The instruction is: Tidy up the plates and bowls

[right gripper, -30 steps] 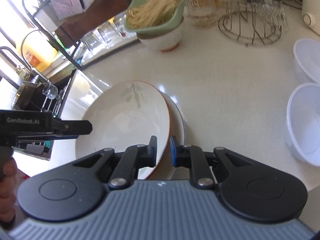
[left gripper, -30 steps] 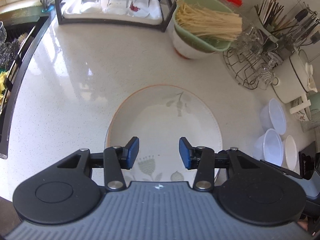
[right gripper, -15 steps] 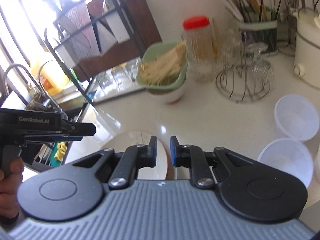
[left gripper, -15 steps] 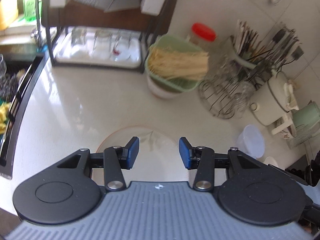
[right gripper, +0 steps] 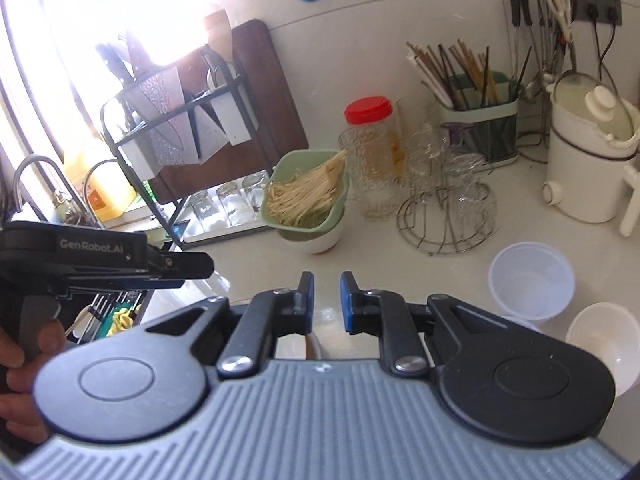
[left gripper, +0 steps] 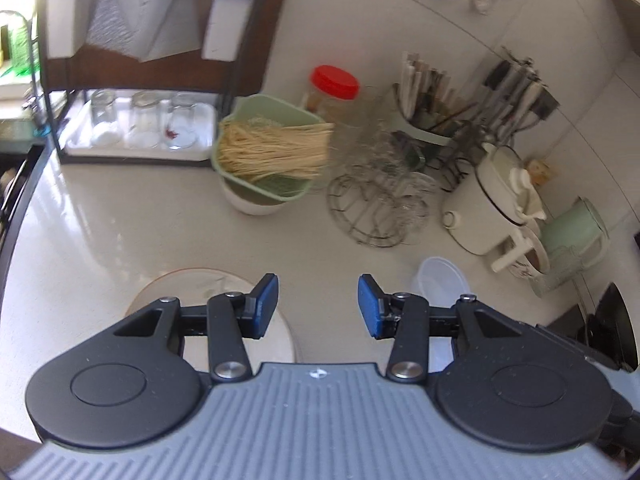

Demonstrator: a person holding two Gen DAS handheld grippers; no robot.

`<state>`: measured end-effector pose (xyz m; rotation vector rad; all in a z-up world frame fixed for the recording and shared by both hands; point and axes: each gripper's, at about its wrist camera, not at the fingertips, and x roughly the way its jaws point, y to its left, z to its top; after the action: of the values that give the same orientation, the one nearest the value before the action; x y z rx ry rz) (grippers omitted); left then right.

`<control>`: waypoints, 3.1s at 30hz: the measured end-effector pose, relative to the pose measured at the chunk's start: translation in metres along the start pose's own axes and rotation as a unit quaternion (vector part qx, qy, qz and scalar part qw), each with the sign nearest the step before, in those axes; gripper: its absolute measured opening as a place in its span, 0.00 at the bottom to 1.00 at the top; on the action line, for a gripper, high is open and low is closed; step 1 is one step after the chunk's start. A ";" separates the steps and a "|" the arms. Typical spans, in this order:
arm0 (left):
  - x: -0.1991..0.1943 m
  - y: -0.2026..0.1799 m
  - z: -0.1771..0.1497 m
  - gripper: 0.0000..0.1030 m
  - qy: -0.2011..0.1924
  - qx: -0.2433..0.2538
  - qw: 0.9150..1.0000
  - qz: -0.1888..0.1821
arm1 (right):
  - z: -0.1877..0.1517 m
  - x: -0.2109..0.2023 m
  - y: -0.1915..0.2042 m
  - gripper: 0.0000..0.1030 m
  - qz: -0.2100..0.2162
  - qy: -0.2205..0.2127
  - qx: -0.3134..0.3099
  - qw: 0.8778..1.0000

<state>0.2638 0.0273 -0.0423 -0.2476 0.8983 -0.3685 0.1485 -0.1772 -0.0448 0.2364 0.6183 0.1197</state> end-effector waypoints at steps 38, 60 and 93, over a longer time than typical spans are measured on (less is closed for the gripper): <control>0.045 -0.041 -0.017 0.53 0.029 0.070 0.995 -0.071 | -0.004 -0.039 -0.048 0.17 -0.114 0.028 0.027 0.993; 0.133 -0.093 -0.053 0.62 0.099 0.132 0.986 -0.019 | -0.055 -0.037 -0.143 0.49 -0.146 0.068 0.149 0.976; 0.212 -0.096 -0.096 0.20 0.142 0.075 0.987 -0.028 | -0.087 0.050 -0.167 0.17 -0.107 0.133 0.124 0.977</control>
<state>0.2878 -0.1524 -0.2167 -0.0819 1.1391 -0.5297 0.1448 -0.3135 -0.1834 0.3973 0.9222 -0.1385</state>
